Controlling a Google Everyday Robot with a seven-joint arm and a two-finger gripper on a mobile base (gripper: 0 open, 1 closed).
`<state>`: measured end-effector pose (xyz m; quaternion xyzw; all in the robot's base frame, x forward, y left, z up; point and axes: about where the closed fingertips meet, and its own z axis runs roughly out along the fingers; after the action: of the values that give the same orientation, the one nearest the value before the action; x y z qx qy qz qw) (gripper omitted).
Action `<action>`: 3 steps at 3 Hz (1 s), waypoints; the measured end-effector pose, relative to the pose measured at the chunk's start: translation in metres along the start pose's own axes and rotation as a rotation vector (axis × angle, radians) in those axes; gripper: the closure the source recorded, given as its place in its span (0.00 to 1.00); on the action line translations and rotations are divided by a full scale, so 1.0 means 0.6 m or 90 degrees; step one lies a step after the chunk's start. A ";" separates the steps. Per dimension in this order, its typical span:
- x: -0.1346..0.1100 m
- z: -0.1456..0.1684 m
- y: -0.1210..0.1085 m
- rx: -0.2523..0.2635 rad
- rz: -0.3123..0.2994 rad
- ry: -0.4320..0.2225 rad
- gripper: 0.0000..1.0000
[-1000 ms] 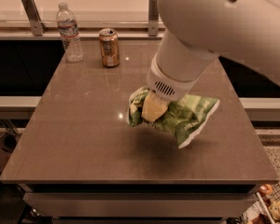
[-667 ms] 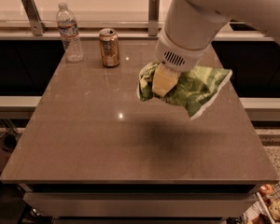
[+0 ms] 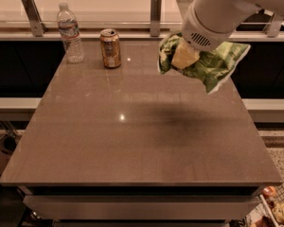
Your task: Move green jalapeno chip bag near orange can
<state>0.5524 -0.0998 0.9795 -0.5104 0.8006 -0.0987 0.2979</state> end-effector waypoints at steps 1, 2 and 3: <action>-0.010 0.027 -0.047 0.031 -0.004 -0.088 1.00; -0.054 0.054 -0.097 0.068 -0.014 -0.191 1.00; -0.071 0.048 -0.113 0.094 -0.018 -0.217 1.00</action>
Offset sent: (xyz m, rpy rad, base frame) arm 0.1247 0.0192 0.0327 0.3184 -0.4217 0.1931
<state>0.6332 -0.0895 1.0037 -0.5077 0.7218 -0.0739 0.4645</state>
